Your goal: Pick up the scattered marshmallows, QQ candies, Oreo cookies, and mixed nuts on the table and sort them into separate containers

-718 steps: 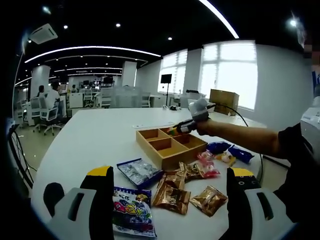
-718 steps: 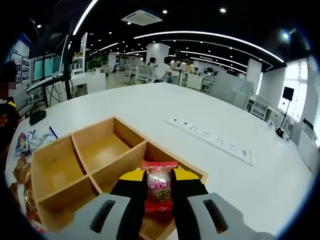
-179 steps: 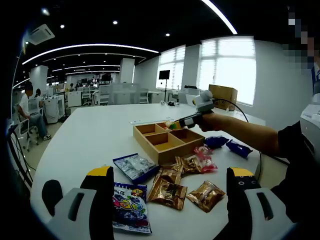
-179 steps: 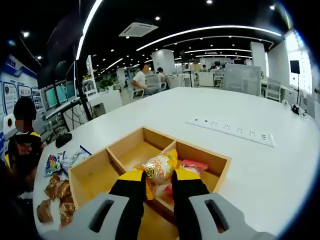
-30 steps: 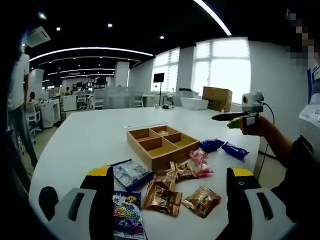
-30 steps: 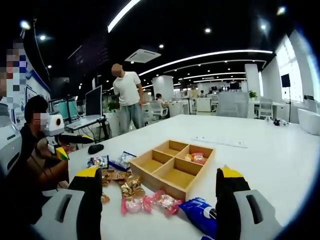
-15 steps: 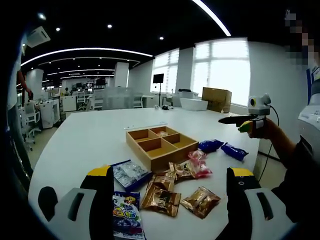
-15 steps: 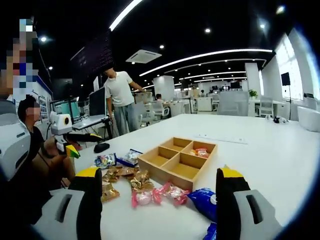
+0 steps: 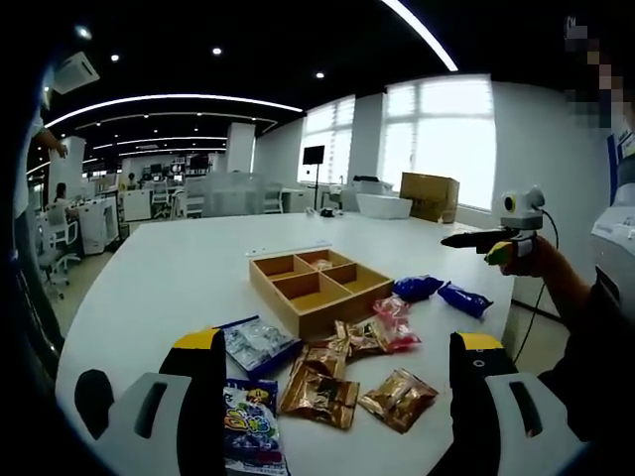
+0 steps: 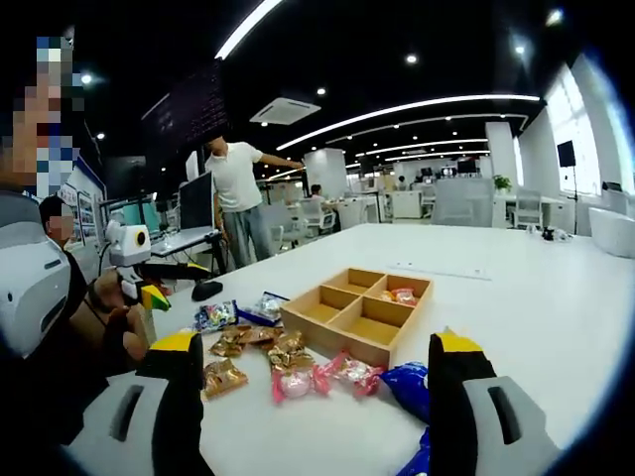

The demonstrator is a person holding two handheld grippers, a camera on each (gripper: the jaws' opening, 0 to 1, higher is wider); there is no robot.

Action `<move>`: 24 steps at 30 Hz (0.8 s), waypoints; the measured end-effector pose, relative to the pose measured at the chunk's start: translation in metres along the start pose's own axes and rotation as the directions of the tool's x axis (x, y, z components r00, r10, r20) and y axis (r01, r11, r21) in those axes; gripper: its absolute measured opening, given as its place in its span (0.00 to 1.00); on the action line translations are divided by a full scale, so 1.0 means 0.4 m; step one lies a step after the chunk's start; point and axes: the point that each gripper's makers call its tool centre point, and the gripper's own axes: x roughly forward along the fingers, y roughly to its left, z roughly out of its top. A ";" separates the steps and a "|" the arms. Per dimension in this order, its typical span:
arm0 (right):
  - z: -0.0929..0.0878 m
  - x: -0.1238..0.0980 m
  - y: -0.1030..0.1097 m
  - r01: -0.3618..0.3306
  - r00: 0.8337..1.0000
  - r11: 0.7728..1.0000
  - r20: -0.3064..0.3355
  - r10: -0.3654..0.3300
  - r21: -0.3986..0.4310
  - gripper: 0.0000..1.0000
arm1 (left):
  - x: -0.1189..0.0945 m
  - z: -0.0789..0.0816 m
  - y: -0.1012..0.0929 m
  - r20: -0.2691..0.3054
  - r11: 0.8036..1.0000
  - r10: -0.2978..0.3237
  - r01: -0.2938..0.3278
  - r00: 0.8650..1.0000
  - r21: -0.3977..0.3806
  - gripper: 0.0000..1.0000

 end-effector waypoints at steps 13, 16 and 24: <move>-0.006 -0.021 0.010 0.006 1.000 1.000 -0.004 -0.006 0.000 0.89 | -0.004 0.002 -0.002 -0.001 1.000 -0.001 0.001 1.000 0.007 0.97; -0.005 -0.025 0.012 0.008 1.000 1.000 -0.001 -0.008 -0.001 0.88 | -0.003 0.003 -0.005 -0.001 1.000 -0.004 0.004 1.000 0.008 0.97; -0.005 -0.034 0.016 0.012 1.000 1.000 -0.005 -0.012 -0.011 0.88 | 0.001 0.007 -0.014 -0.005 1.000 -0.013 0.013 1.000 0.013 0.97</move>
